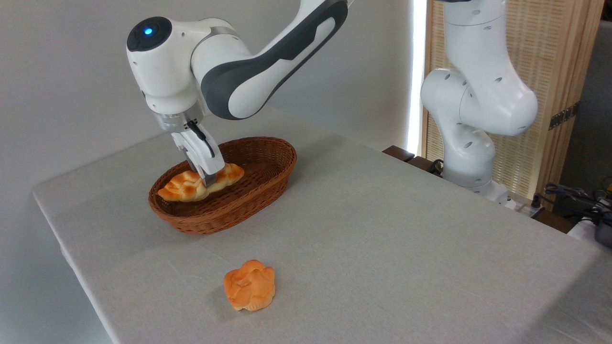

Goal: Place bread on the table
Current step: 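Lift the braided roll out over the basket rim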

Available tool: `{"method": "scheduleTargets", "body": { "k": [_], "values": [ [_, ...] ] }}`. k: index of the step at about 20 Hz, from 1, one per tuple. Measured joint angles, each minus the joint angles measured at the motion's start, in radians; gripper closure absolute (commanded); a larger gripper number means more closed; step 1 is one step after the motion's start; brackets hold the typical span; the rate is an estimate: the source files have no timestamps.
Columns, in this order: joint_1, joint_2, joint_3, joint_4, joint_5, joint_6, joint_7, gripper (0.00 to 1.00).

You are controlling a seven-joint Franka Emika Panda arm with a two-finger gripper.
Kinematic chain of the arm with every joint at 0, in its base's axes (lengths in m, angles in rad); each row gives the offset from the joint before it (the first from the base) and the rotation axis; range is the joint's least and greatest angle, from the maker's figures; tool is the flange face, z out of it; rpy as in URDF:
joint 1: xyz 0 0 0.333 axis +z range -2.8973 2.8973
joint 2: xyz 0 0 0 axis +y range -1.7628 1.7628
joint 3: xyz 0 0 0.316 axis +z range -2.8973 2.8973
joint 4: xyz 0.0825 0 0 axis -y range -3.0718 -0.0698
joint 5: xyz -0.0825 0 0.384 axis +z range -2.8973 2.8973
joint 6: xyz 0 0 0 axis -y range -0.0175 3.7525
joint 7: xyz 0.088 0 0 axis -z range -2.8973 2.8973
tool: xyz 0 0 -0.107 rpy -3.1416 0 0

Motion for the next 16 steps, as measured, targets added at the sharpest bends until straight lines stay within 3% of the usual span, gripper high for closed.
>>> {"method": "scheduleTargets", "body": {
  "k": [5,9,12,14,16],
  "values": [
    [0.002,-0.012,0.021,0.003,-0.033,-0.049,-0.046,1.00],
    [0.009,-0.082,0.181,0.085,-0.033,-0.375,-0.003,1.00],
    [0.018,-0.110,0.254,0.121,-0.030,-0.452,0.036,1.00],
    [0.017,-0.110,0.274,0.122,0.030,-0.453,0.058,1.00],
    [0.017,-0.105,0.281,0.116,0.143,-0.453,0.118,0.99]
  ]
}}
